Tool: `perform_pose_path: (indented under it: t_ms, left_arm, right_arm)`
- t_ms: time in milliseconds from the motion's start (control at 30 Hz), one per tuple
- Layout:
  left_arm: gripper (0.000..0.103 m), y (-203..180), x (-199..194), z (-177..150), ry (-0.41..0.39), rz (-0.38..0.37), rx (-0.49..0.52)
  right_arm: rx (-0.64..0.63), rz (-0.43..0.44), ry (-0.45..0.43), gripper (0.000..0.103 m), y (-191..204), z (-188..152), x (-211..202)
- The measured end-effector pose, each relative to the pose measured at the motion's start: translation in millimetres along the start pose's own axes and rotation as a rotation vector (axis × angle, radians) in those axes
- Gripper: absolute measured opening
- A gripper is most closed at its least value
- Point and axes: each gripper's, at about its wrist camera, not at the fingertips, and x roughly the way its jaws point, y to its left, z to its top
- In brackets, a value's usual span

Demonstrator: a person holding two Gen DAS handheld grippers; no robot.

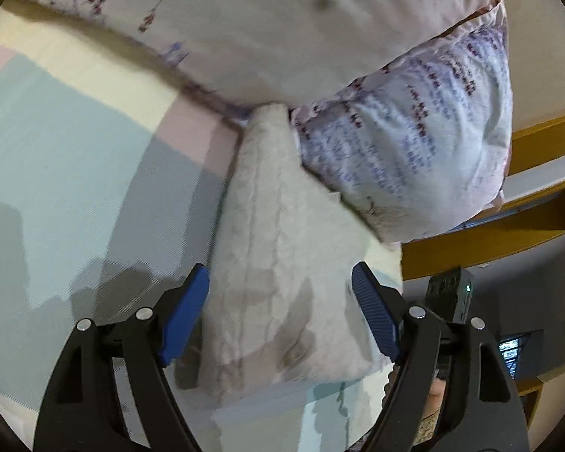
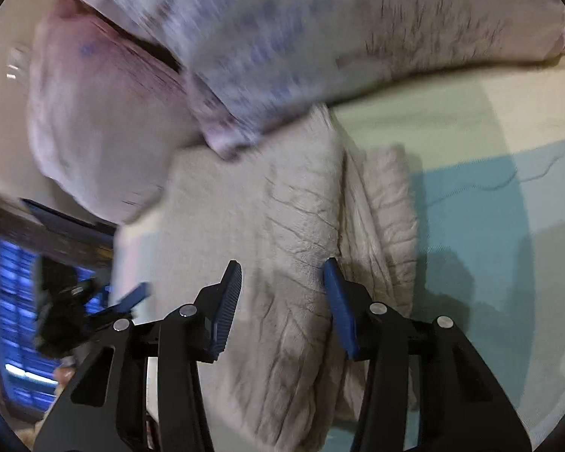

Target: Fold small clothes

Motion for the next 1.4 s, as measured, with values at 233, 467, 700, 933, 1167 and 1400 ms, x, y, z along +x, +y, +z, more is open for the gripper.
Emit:
perform_pose_path:
  t_ms: [233,467,700,933,1167,1400]
  left_arm:
    - [0.082,10,5,-10,0.020,0.059,0.054]
    - [0.096,2,30,-7,0.063,0.132,0.121]
    - [0.097,-5,74,-1,0.135,0.159,0.162]
    - [0.039,-7,58,1,0.120,0.064,0.222]
    - [0.062,31,-31,6,0.035,0.233,0.346]
    - [0.088,50,-83,-26,-0.112,0.414,0.399]
  right_arm:
    - [0.004,0.034,-0.162,0.008,-6,5,-36]
    - [0.128,-0.059,-0.124,0.051,-42,7,-37]
    - [0.116,0.008,-0.001,0.102,-51,-17,-24]
    - [0.037,0.085,-0.053,0.027,-19,-38,-24]
    - [-0.141,0.049,0.050,0.032,54,-60,24]
    - [-0.143,0.010,-0.174,0.060,62,-100,-32]
